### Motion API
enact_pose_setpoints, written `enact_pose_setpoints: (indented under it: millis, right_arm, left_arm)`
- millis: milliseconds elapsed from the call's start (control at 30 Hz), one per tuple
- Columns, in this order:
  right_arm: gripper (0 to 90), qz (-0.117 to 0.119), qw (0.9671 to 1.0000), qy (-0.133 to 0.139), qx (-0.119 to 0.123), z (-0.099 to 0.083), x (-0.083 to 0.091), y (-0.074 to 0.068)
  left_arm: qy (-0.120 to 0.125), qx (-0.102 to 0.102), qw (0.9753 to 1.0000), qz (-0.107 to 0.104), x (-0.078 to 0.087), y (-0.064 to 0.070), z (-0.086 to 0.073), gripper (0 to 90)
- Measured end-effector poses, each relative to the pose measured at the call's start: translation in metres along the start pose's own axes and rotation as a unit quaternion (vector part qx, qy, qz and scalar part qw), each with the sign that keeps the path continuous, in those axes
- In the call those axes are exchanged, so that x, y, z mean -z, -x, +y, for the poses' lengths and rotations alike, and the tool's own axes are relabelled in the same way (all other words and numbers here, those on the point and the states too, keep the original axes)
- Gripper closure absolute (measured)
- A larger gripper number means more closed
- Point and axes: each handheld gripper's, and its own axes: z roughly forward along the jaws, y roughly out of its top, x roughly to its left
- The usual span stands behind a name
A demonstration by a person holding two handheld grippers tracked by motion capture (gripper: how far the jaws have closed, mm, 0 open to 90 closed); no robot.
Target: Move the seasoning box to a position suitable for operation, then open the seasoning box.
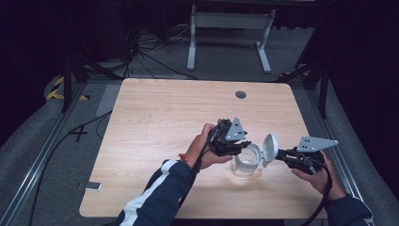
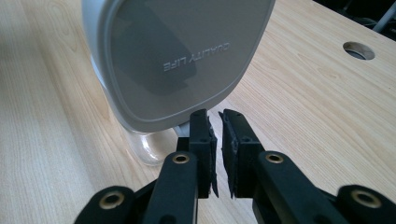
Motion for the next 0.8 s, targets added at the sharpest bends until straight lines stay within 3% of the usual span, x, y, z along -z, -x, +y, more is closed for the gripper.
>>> enact_pose_setpoints:
  millis: [133,200,300,500,567,667,800]
  right_arm:
    - [82.2,-0.005,1.0,-0.001,0.003,0.001,0.002,0.0]
    - [82.2,-0.006,1.0,0.0,0.0,0.0,0.003,0.001]
    - [82.1,-0.01,0.9999,-0.003,0.0,0.0,0.004,0.002]
    - [81.3,-0.021,0.9998,-0.006,0.0,-0.003,0.01,0.002]
    - [80.8,-0.026,0.9996,-0.01,0.0,-0.005,0.011,0.003]
    - [80.3,-0.032,0.9994,-0.014,-0.001,-0.009,0.013,0.003]
    - [78.9,-0.038,0.9989,-0.028,0.004,-0.019,0.017,0.001]
  left_arm:
    - [-0.027,-0.017,0.9992,0.025,0.024,-0.004,-0.019,61.4]
    - [-0.032,-0.014,0.9989,0.03,0.029,-0.005,-0.024,60.5]
    - [-0.057,-0.004,0.9972,0.049,0.047,-0.01,-0.047,58.9]
    - [-0.105,0.011,0.9913,0.079,0.073,-0.013,-0.088,54.7]
    - [-0.122,0.026,0.9883,0.088,0.084,-0.013,-0.105,53.7]
    - [-0.129,0.036,0.9868,0.091,0.09,-0.013,-0.117,53.4]
    - [-0.153,0.051,0.9821,0.097,0.104,-0.011,-0.148,53.7]
